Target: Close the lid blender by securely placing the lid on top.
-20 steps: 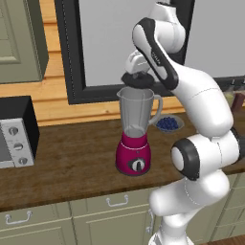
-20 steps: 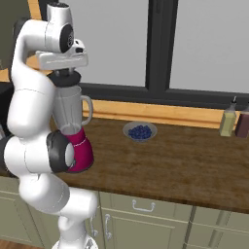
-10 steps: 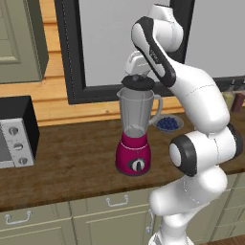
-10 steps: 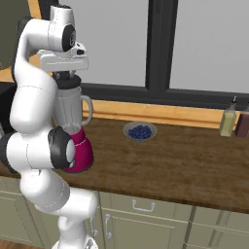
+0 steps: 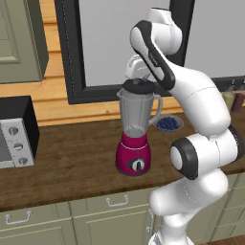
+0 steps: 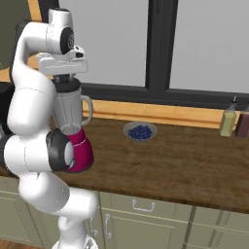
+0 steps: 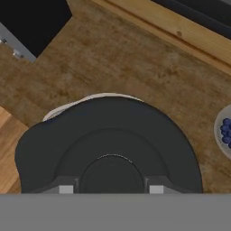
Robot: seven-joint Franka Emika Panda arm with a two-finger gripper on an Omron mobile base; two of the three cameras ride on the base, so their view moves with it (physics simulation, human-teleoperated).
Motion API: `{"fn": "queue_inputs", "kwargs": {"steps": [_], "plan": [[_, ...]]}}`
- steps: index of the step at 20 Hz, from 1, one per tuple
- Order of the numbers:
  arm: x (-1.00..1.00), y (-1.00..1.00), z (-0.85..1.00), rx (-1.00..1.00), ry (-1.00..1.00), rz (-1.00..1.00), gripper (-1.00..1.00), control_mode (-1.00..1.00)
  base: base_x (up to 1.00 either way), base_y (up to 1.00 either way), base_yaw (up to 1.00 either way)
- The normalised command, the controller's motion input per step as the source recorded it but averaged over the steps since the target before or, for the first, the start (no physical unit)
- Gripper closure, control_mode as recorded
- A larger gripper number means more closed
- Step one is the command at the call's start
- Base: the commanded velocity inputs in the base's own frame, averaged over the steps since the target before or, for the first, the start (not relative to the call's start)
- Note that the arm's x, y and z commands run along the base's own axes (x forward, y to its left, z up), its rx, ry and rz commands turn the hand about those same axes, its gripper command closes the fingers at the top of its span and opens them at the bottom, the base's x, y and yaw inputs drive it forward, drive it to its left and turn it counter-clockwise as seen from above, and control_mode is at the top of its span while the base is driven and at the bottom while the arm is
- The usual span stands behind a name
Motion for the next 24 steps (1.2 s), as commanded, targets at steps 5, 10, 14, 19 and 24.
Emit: {"fn": "queue_inputs", "kwargs": {"steps": [5,10,14,19,24], "plan": [[-0.22,0.01,-0.05,-0.01,0.0,0.0,1.0,-1.0,0.0,0.0,0.0],[-0.01,0.1,-0.07,0.0,-0.01,0.0,1.0,-1.0,0.0,0.0,0.0],[0.0,0.18,-0.06,-0.01,-0.02,-0.01,1.0,-1.0,0.0,0.0,0.0],[0.0,0.11,-0.12,-0.05,-0.02,0.0,1.0,-1.0,0.0,0.0,0.0],[0.0,0.0,-0.16,-0.12,-0.03,0.0,1.0,-1.0,0.0,0.0,0.0]]}}
